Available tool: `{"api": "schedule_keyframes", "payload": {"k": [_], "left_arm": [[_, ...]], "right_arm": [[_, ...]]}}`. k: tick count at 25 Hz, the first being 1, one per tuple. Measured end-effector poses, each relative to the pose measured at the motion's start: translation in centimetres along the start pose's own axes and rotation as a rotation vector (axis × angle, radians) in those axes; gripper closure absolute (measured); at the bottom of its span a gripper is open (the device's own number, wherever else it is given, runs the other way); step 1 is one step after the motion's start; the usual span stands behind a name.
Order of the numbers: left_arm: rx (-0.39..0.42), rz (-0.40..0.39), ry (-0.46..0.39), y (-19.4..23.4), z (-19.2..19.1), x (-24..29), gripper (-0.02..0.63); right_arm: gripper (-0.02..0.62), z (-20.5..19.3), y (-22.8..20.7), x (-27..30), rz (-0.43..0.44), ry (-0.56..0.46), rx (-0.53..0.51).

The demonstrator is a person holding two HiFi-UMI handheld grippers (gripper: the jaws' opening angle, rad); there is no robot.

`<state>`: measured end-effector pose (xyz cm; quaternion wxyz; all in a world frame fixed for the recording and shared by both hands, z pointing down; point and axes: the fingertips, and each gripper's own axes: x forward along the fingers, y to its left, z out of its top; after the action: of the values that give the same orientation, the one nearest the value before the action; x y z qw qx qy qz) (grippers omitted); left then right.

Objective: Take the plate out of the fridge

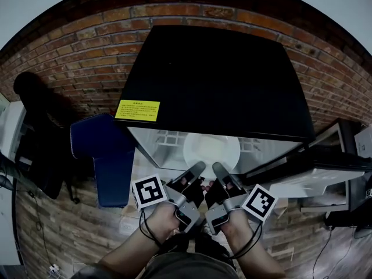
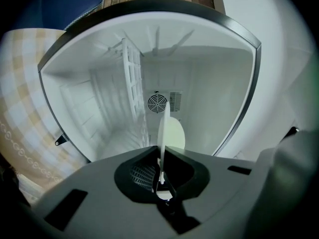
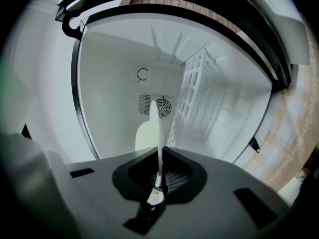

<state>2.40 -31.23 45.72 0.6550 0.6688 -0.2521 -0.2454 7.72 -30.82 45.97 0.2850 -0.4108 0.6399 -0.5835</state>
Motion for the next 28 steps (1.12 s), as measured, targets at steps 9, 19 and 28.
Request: {"api": "schedule_keyframes", "payload": {"k": [9,19,28], "left_arm": [[0.026,-0.016,-0.048,-2.8,-0.8,-3.2,0.571],[0.037,-0.001,-0.163,-3.9,0.1,-8.8,0.57],[0.05,0.019,-0.297,-4.4,2.1,-14.3,0.57]], "right_arm": [[0.558,-2.3,2.9,-1.5,0.044,0.044,-0.003],[0.558,-7.3,5.0,-1.3,0.068,0.172,-0.013],[0.558,-12.7,6.4,0.3,0.092,0.319,-0.027]]}}
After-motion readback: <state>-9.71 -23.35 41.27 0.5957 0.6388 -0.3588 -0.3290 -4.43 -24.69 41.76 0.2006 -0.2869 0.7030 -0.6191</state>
